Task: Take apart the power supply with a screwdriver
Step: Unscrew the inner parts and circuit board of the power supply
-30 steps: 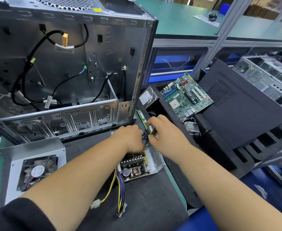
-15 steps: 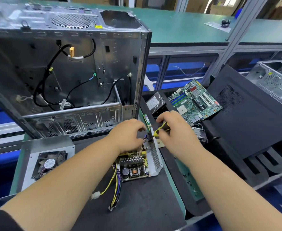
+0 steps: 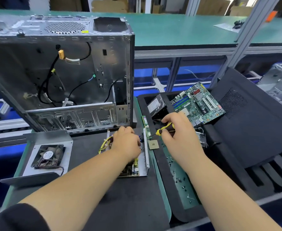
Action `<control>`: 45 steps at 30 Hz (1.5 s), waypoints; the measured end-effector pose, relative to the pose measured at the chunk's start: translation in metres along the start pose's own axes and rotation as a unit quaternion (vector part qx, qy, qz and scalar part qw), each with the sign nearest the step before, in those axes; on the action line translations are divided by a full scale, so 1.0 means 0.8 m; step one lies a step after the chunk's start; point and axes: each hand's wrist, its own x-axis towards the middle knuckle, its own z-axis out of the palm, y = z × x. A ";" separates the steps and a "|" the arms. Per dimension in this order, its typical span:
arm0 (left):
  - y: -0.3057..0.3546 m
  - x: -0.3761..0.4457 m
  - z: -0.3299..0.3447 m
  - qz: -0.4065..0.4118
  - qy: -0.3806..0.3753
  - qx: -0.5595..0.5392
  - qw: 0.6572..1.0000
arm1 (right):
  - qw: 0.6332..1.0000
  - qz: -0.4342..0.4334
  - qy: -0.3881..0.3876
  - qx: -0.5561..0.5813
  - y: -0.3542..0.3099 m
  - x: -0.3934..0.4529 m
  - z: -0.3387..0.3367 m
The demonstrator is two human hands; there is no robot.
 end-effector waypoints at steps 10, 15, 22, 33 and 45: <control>0.021 0.014 0.024 -0.078 -0.008 0.127 0.989 | 0.999 0.013 -0.047 0.010 0.034 0.002 -0.016; 0.032 0.016 0.013 -0.091 -0.029 0.161 0.982 | 0.998 0.016 -0.059 0.019 0.036 0.004 -0.020; 0.038 0.021 0.007 -0.087 -0.046 0.211 0.973 | 0.996 0.010 -0.087 0.021 0.034 0.003 -0.023; 0.029 0.005 -0.020 -0.087 0.045 0.157 0.983 | 0.998 0.005 -0.061 0.025 0.046 0.007 -0.029; 0.127 -0.025 -0.036 0.080 0.040 -0.103 0.991 | 0.998 0.041 0.040 0.024 0.086 -0.004 -0.079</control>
